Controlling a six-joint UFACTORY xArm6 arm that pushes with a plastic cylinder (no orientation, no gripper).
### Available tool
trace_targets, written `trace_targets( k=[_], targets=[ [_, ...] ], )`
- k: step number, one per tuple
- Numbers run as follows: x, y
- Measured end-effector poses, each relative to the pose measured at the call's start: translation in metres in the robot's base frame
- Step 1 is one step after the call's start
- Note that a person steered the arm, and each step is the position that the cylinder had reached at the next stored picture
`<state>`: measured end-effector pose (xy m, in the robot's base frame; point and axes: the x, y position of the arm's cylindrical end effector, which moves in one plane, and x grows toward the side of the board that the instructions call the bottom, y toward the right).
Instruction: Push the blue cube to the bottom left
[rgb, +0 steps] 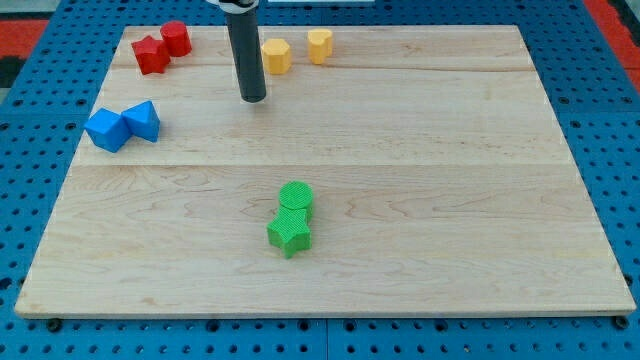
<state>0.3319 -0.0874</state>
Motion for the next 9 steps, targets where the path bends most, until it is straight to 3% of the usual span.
trace_targets(
  k=[1,2,3,5,6,7,8,9],
  targets=[
    [-0.027,-0.02],
    [-0.021,-0.083],
    [0.022,-0.146],
    [0.104,-0.183],
    [0.057,-0.217],
    [0.064,-0.217],
    [0.141,-0.213],
    [0.182,-0.212]
  ],
)
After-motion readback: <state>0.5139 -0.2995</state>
